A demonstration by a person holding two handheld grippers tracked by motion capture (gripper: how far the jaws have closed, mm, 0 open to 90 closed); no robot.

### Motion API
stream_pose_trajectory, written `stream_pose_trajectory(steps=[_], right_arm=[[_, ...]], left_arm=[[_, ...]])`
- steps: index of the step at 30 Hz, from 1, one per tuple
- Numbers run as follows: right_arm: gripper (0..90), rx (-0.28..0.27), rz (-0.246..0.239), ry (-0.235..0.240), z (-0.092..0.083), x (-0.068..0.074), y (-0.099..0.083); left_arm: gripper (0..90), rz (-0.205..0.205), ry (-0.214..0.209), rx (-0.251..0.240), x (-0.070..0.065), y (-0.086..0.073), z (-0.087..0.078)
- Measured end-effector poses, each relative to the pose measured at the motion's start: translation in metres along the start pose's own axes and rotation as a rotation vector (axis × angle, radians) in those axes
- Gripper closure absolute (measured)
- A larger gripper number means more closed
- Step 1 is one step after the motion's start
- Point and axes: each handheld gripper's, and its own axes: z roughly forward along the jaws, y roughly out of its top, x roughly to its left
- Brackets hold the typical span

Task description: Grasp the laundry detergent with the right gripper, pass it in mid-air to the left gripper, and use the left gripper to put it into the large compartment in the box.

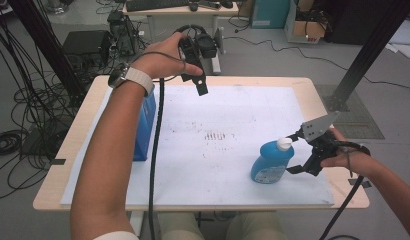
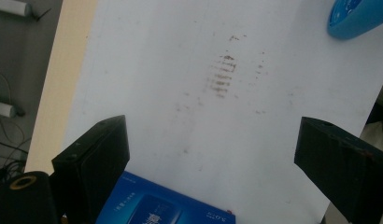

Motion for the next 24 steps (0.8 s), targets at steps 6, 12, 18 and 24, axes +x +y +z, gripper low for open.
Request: stream_pose_trajectory(steps=[6, 12, 18, 24], right_arm=[[4.7, -0.009, -0.008, 0.005, 0.005, 0.0, 0.0], [4.7, -0.015, -0.002, -0.001, 0.008, 0.0, -0.001], [4.9, -0.023, 0.002, 0.002, 0.011, -0.001, -0.003], [5.1, -0.032, 0.016, -0.001, 0.016, -0.001, -0.004]], left_arm=[[10.6, -0.005, 0.0, 0.023, 0.0, 0.0, -0.002], [10.6, -0.007, 0.001, 0.016, 0.0, -0.001, -0.001], [10.6, -0.003, -0.001, 0.022, 0.0, 0.001, -0.001], [10.6, 0.0, 0.0, 0.017, 0.001, 0.0, -0.001]])
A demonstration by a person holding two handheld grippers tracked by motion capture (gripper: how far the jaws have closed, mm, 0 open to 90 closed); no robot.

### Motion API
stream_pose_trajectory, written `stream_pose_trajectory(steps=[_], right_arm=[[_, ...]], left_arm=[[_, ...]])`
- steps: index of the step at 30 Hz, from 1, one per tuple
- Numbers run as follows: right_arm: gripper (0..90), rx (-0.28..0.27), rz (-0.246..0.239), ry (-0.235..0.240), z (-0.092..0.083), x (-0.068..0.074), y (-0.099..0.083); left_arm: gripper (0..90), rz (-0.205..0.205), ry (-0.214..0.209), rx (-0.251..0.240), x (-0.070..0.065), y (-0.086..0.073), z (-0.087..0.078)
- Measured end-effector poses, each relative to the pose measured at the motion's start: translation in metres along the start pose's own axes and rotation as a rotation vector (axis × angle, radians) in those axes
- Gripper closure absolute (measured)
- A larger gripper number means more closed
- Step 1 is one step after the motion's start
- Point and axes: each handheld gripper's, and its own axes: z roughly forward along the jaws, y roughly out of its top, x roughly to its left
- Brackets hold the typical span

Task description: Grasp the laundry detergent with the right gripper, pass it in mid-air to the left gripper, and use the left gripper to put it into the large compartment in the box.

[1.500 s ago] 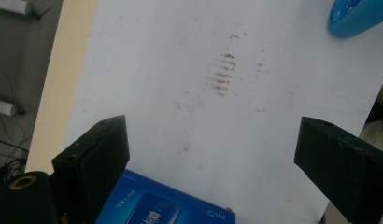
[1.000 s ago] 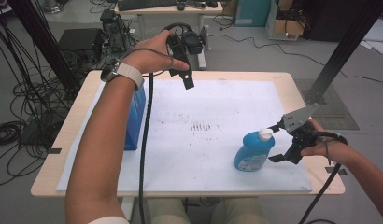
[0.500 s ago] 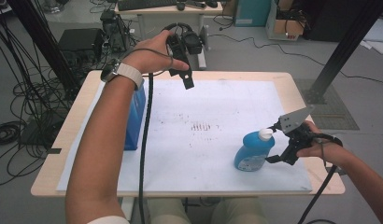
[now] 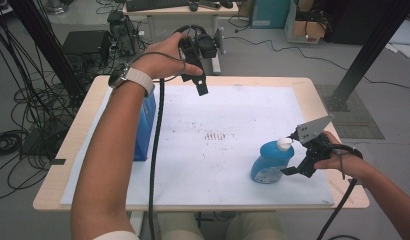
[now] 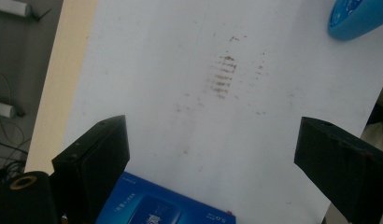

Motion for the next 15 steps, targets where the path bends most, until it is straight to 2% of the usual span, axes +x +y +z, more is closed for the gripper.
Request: stream_pose_trajectory(steps=[2, 4, 10, 15], right_arm=[[5.2, 0.001, -0.004, 0.003, 0.0005, -0.0005, -0.0002], [6.1, 0.001, 0.016, 0.001, 0.0012, 0.0007, -0.0009], [7.8, -0.013, -0.008, 0.01, 0.0037, -0.0007, -0.0009], [8.3, -0.022, 0.002, 0.011, 0.0061, 0.0003, 0.0005]], left_arm=[[10.6, 0.001, -0.001, 0.001, 0.0002, 0.0, 0.0], [10.6, 0.005, 0.001, 0.0, 0.0006, -0.0001, -0.0001], [10.6, 0.008, 0.003, 0.0, 0.0008, -0.0001, -0.0002], [10.6, -0.002, 0.002, -0.017, 0.0005, -0.0016, 0.0012]])
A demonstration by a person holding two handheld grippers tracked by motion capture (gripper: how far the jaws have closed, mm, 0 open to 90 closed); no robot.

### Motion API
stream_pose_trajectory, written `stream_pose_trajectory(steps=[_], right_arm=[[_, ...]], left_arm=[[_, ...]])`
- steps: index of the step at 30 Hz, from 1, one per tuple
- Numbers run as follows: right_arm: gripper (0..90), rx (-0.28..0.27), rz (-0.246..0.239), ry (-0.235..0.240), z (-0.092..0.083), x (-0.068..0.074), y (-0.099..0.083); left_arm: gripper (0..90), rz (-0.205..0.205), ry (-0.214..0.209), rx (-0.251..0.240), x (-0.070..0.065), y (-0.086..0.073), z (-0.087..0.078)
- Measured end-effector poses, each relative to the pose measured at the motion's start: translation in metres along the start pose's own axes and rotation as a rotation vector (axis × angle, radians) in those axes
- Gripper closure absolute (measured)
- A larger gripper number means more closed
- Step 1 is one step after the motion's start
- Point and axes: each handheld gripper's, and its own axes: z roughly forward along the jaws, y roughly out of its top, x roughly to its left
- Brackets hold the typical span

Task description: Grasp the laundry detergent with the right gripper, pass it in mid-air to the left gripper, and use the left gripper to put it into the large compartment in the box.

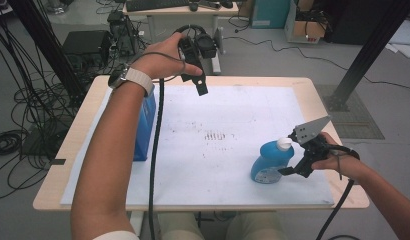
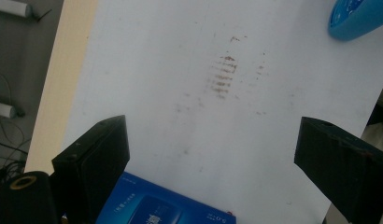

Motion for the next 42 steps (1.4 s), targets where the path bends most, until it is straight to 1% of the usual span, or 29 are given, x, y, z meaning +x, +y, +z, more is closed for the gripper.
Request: stream_pose_trajectory(steps=[1, 2, 3, 4, 10, 11, 13, 16, 17, 18, 22, 23, 27, 33, 34, 35, 36, 39, 40, 42], right_arm=[[8.4, 0.002, -0.004, 0.002, 0.0, 0.0, 0.0], [8.6, 0.001, -0.014, 0.005, 0.001, -0.001, 0.0], [9.0, -0.002, -0.002, 0.004, 0.002, 0.0, 0.001], [9.0, -0.002, -0.002, 0.004, 0.002, 0.0, 0.001], [10.4, -0.006, -0.001, 0.007, 0.004, 0.0, 0.0], [10.9, -0.005, 0.001, 0.007, 0.004, 0.0, 0.0], [11.0, -0.01, 0.0, 0.006, 0.004, 0.0, 0.0], [11.8, -0.011, 0.0, 0.01, 0.005, 0.0, 0.0], [11.8, -0.015, -0.009, 0.012, 0.006, 0.0, 0.0], [11.8, -0.012, 0.0, 0.014, 0.006, 0.0, 0.0], [11.8, -0.015, -0.001, 0.012, 0.008, 0.001, 0.0], [11.9, -0.018, 0.002, 0.011, 0.008, 0.001, 0.0], [12.5, -0.015, -0.002, 0.014, 0.009, 0.0, 0.0], [14.9, -0.028, 0.002, 0.009, 0.01, 0.0, -0.002], [15.4, -0.033, 0.0, 0.008, 0.01, 0.0, -0.002], [15.9, -0.038, 0.005, 0.011, 0.01, 0.0, -0.002], [17.0, -0.037, -0.001, 0.015, 0.011, 0.0, -0.002], [18.1, -0.04, 0.001, 0.013, 0.011, 0.001, -0.003], [18.6, -0.04, 0.0, 0.016, 0.011, 0.0, -0.003], [19.0, -0.043, 0.005, 0.015, 0.011, 0.0, -0.004]], left_arm=[[10.6, 0.001, -0.001, -0.006, 0.0, 0.0, 0.0], [10.6, 0.0, -0.001, 0.001, 0.0, 0.0, 0.0], [10.7, 0.0, -0.002, 0.003, 0.0, 0.0, 0.0], [10.7, 0.002, -0.002, 0.016, 0.0, 0.0, -0.001], [10.7, 0.002, -0.002, 0.015, 0.001, 0.0, -0.001], [10.7, 0.0, -0.003, 0.0, 0.001, -0.001, 0.0], [10.7, -0.001, -0.003, -0.006, 0.0, -0.001, 0.001], [10.7, -0.005, -0.004, -0.003, 0.0, -0.001, 0.002], [10.7, -0.004, -0.005, 0.0, 0.0, -0.001, 0.001], [10.7, -0.005, -0.006, 0.014, 0.0, -0.001, 0.0], [10.7, -0.002, -0.005, 0.011, 0.001, -0.002, 0.0], [10.7, -0.005, -0.006, 0.019, 0.001, -0.002, 0.0], [10.7, -0.011, -0.004, 0.016, 0.0, -0.002, 0.0], [10.7, -0.011, -0.005, 0.015, 0.0, -0.002, 0.0], [10.6, -0.014, -0.005, -0.006, 0.0, -0.003, 0.002], [10.7, -0.014, -0.005, -0.007, 0.0, -0.003, 0.002], [10.6, -0.007, -0.006, -0.011, 0.001, -0.002, 0.002], [10.7, -0.006, -0.006, -0.01, 0.0, -0.002, 0.002], [10.7, -0.013, -0.005, -0.007, 0.0, -0.003, 0.001], [10.7, -0.014, -0.005, -0.007, 0.0, -0.003, 0.001]])
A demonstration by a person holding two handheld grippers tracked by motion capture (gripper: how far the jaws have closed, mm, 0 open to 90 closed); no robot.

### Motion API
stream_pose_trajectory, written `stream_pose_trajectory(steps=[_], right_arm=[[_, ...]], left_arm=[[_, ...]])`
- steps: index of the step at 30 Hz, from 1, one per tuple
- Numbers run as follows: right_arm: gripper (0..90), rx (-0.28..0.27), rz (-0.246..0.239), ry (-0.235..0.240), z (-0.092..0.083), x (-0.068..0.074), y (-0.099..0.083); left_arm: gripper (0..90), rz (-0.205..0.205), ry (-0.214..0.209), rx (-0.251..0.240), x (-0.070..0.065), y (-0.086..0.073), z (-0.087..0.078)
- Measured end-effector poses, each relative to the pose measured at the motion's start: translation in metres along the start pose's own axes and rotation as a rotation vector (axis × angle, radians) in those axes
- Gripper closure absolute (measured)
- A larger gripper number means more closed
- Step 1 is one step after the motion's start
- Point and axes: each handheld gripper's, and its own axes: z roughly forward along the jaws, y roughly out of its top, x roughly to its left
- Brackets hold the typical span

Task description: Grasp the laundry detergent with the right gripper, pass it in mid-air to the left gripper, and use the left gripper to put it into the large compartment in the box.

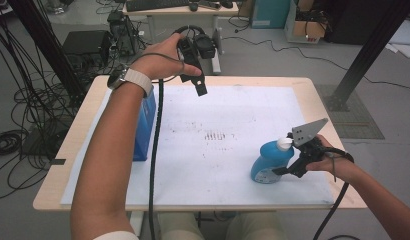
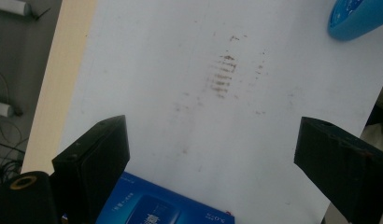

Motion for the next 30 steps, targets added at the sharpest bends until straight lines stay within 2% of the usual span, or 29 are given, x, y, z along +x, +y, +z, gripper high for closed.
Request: stream_pose_trajectory(steps=[1, 3, 5, 12, 14, 15, 17, 20, 21, 25, 27, 29, 30], right_arm=[[19.8, -0.006, 0.004, -0.001, 0.0, 0.0, -0.001], [20.5, -0.009, 0.002, -0.001, 0.0001, 0.0, -0.0013], [20.9, -0.01, -0.001, 0.004, 0.001, 0.0001, -0.0018], [22.1, -0.013, 0.015, -0.005, 0.002, 0.0018, -0.0043], [23.3, -0.045, 0.02, -0.01, 0.0048, 0.0029, -0.005], [24.8, -0.045, 0.019, -0.013, 0.0053, 0.0035, -0.0047], [25.7, -0.045, 0.003, -0.006, 0.0049, 0.0022, -0.005], [26.4, -0.052, 0.006, -0.007, 0.0052, 0.0023, -0.0057], [26.4, -0.027, 0.005, 0.004, 0.0043, 0.0018, -0.005], [28.7, -0.04, -0.006, 0.002, 0.0051, 0.0015, -0.0058], [29.6, -0.045, -0.006, 0.007, 0.0056, 0.0012, -0.0069], [30.0, -0.043, -0.006, 0.007, 0.0054, 0.0012, -0.0071], [30.3, -0.042, -0.006, 0.013, 0.0063, 0.0013, -0.0071]], left_arm=[[10.7, 0.001, -0.001, 0.017, 0.0002, 0.0005, -0.0013], [10.7, 0.001, -0.001, -0.001, 0.0003, -0.0003, 0.0001], [10.6, 0.002, 0.0, 0.024, 0.0003, 0.0007, -0.0015], [10.6, 0.003, 0.0, 0.023, 0.0005, 0.0005, -0.0014], [10.6, 0.01, 0.0, 0.016, 0.0007, 0.0009, -0.0007], [10.7, 0.007, -0.002, -0.003, 0.0004, 0.0002, 0.0012], [10.7, 0.007, -0.002, 0.002, 0.0003, 0.0004, 0.0007], [10.6, 0.005, -0.002, 0.002, 0.0004, 0.0002, 0.0007], [10.7, 0.005, -0.002, 0.0, 0.0005, 0.0, 0.0007], [10.7, 0.003, -0.003, -0.003, 0.0005, -0.0004, 0.0012], [10.6, 0.003, -0.002, 0.026, 0.0003, 0.0007, -0.0007], [10.6, 0.003, -0.003, 0.025, 0.0003, 0.0008, -0.0004], [10.7, -0.003, -0.003, 0.001, 0.0003, -0.0001, 0.0018]])
